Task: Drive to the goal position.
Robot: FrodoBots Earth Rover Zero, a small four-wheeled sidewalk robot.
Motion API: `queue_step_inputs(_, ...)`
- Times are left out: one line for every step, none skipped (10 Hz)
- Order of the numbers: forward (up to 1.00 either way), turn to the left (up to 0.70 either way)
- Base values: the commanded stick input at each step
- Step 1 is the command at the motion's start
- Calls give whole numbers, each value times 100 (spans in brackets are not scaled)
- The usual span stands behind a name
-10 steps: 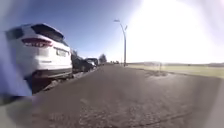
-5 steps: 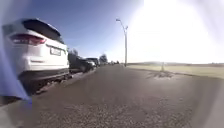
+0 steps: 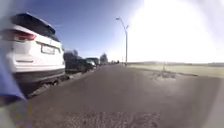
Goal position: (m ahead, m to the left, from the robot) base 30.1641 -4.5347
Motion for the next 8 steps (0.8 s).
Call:
queue_step_inputs(70,0)
queue_step_inputs(70,0)
queue_step_inputs(70,0)
queue_step_inputs(70,0)
queue_step_inputs(70,0)
queue_step_inputs(70,0)
queue_step_inputs(70,0)
queue_step_inputs(70,0)
